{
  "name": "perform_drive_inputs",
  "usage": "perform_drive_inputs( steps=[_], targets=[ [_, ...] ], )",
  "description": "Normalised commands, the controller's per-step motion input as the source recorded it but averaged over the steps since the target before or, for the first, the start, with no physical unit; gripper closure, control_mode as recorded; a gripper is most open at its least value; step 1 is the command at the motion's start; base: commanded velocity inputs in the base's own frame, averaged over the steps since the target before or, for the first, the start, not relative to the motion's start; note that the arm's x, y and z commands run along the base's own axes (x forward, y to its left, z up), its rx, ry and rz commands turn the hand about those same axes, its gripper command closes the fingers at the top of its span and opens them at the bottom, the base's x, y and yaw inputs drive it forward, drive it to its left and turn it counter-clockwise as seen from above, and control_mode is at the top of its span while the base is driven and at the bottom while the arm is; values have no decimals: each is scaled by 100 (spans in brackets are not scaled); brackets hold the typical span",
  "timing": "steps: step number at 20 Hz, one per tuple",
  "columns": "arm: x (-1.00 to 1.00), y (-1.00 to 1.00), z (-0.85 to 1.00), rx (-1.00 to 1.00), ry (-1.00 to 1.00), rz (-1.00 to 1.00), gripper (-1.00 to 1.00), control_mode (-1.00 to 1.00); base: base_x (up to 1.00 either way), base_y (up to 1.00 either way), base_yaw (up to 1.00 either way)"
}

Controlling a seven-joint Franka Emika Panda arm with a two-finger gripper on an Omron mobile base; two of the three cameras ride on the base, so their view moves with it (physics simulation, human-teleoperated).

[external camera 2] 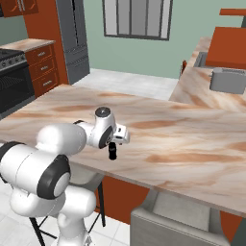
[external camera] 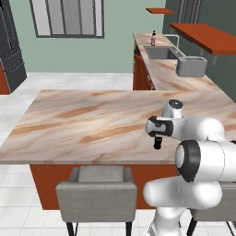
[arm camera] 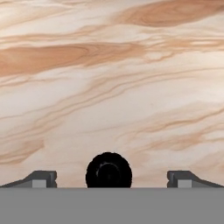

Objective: Place the large bottle from the dining counter next to the other large bottle outside the sink, and place the small bottle from the dining counter next to the other small bottle inside the sink.

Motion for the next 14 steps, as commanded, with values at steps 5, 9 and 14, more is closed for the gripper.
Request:
perform_drive_inputs(
  steps=[5,9,14],
  targets=[
    [11,0,-13,0,0,0,-100,-100,0,0,0],
    [11,0,-13,0,0,0,-100,-100,0,0,0],
    [6,0,-14,0,0,0,-100,-100,0,0,0]
  ],
)
